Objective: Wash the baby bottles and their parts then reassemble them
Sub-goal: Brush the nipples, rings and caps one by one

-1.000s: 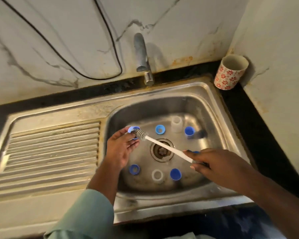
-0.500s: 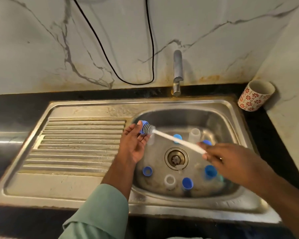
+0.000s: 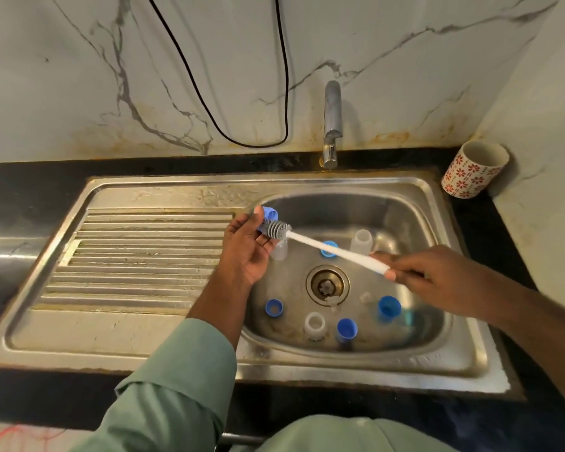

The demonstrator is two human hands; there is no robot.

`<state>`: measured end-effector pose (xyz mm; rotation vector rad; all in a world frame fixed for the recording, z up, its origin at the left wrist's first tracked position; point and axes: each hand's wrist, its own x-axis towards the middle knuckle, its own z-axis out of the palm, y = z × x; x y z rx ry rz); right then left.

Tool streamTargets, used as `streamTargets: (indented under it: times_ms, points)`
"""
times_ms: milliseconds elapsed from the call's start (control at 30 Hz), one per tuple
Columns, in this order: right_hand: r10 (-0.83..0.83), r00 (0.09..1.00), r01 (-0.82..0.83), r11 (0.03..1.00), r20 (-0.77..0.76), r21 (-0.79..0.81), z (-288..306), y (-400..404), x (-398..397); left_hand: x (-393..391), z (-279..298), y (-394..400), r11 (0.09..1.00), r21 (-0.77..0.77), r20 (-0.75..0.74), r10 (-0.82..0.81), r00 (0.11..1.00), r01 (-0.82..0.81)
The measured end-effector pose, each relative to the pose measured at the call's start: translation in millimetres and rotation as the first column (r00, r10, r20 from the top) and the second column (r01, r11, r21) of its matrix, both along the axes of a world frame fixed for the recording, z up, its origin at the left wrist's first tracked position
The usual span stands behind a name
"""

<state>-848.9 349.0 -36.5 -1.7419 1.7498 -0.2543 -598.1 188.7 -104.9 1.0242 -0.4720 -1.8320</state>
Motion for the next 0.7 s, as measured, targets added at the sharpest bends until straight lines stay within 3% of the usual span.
streamTargets:
  times_ms: [100,200,333,433,500,600,700]
  points:
    - [-0.121,0.991,0.123,0.992,0.055,-0.038,-9.1,-3.6,-1.1,6.0,-1.5,-0.8,1.000,-0.005,0.023,-0.005,1.000,0.005]
    - [0.019,0.999,-0.018,1.000,-0.051,0.012,-18.3,-3.3,5.6,15.7,-5.3,-4.4,0.999,0.003,0.011,0.042,0.999,-0.042]
    - [-0.117,0.990,0.121,0.991,0.074,-0.049,-16.2,-9.5,11.0,21.1,-10.8,-7.6,1.000,0.005,0.031,0.026,0.999,-0.026]
    - [-0.068,0.998,0.068,0.998,-0.008,0.012,-20.2,-8.0,22.7,24.9,-9.7,-14.1,0.999,0.002,0.046,0.047,0.998,-0.047]
    - [-0.052,0.999,0.051,0.998,0.012,0.032,-21.4,-7.2,26.9,27.3,-13.9,-11.5,0.999,0.012,0.065,0.039,0.997,-0.040]
    - [-0.161,0.986,0.161,0.987,0.052,0.010,-23.6,-7.0,27.5,29.6,-18.4,-7.5,0.999,0.027,0.088,0.025,0.996,-0.027]
    - [-0.097,0.993,0.091,0.992,0.063,0.090,-24.8,0.6,30.3,33.2,-18.1,-5.8,0.999,0.018,0.074,0.037,0.997,-0.038]
